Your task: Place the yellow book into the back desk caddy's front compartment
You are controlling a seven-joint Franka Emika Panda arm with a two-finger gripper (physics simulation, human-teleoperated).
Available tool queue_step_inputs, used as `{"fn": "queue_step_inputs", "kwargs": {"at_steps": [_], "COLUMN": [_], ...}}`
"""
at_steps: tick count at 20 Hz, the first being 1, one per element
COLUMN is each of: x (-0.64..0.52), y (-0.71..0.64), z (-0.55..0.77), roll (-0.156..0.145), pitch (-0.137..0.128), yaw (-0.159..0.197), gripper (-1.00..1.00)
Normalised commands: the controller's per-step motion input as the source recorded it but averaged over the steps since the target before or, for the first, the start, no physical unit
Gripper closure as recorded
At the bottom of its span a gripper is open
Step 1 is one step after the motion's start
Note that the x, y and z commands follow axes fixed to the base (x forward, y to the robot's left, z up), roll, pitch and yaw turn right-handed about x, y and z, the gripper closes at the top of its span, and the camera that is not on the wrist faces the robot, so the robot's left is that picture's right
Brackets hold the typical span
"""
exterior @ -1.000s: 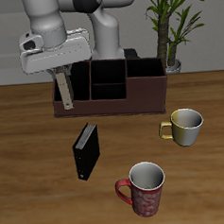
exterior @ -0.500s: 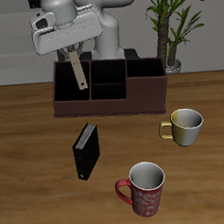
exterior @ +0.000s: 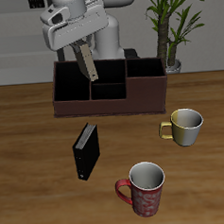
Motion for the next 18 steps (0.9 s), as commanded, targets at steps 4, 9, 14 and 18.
{"fn": "queue_step_inputs", "kwargs": {"at_steps": [4,9,14,18], "x": [-0.23,-0.13,-0.12,-0.05], "y": [0.03,-0.05,0.03,0.13], "z": [0.07,0.08,0.12,0.12], "roll": [-0.034,-0.048,-0.052,-0.052], "pitch": [-0.022,0.003,-0.007,-0.018], "yaw": [0.185,0.098,0.107,0.15], "gripper": [1.0,1.0,1.0,1.0]}}
